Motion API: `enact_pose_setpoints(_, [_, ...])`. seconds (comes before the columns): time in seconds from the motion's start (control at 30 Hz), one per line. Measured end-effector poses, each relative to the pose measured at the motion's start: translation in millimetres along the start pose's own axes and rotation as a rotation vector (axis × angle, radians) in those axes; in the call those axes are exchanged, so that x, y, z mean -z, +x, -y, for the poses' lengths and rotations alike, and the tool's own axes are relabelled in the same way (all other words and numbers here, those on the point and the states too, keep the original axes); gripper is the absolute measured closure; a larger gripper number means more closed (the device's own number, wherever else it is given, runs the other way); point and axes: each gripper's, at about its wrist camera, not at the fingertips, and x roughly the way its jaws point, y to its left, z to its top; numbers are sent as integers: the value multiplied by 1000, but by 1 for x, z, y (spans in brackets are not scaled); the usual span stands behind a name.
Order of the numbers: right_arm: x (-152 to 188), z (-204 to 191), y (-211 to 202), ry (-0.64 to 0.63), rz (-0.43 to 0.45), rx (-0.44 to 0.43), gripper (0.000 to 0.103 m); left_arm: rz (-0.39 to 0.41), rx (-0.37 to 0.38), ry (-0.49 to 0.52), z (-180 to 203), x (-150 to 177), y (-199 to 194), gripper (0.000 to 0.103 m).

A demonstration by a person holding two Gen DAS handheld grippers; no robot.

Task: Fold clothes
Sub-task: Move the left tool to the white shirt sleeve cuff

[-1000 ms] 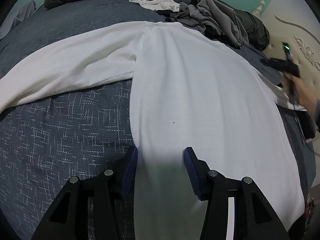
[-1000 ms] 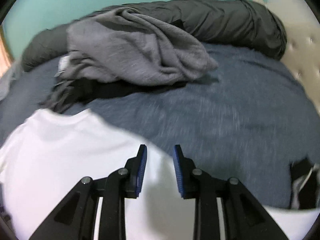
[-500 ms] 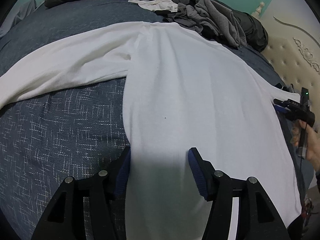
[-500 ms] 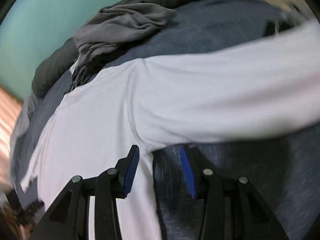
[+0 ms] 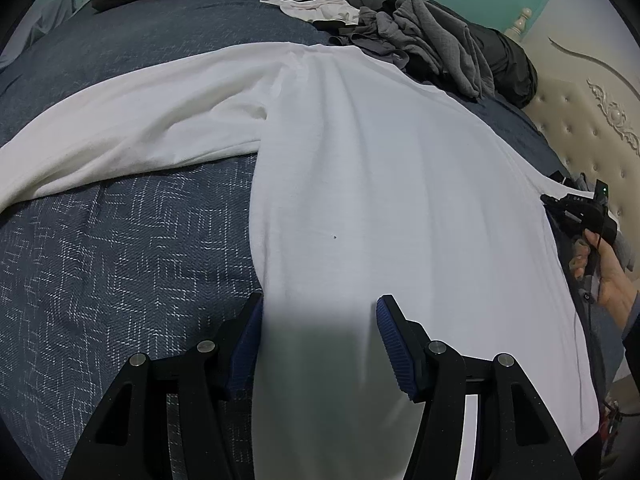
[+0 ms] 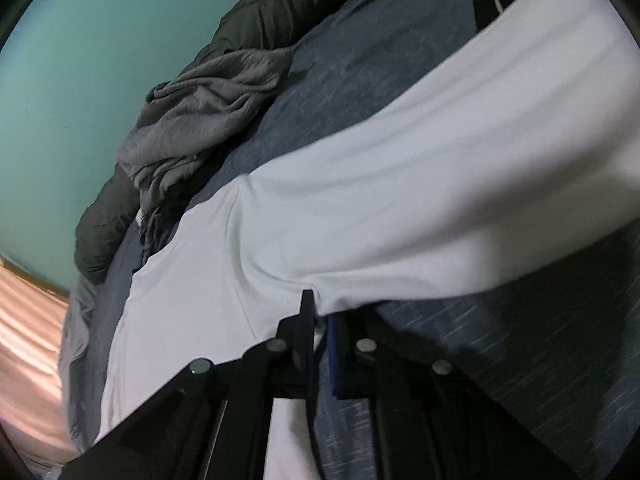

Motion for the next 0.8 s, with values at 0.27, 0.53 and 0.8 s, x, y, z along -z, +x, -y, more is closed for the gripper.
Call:
enact_pose_setpoints(0.27, [-2,-3,6,-29,1,115,97,2,-2,-4,0,0,-1,42])
enact_pose_setpoints(0.53, [10,-13,-24,-89,1,261,73,12,4,-26,-3,1,-9,42])
enact_pose_setpoints(0.8, [69,-41,-80,-147,19,119,65,34,3,-57,-13,10,-31,42])
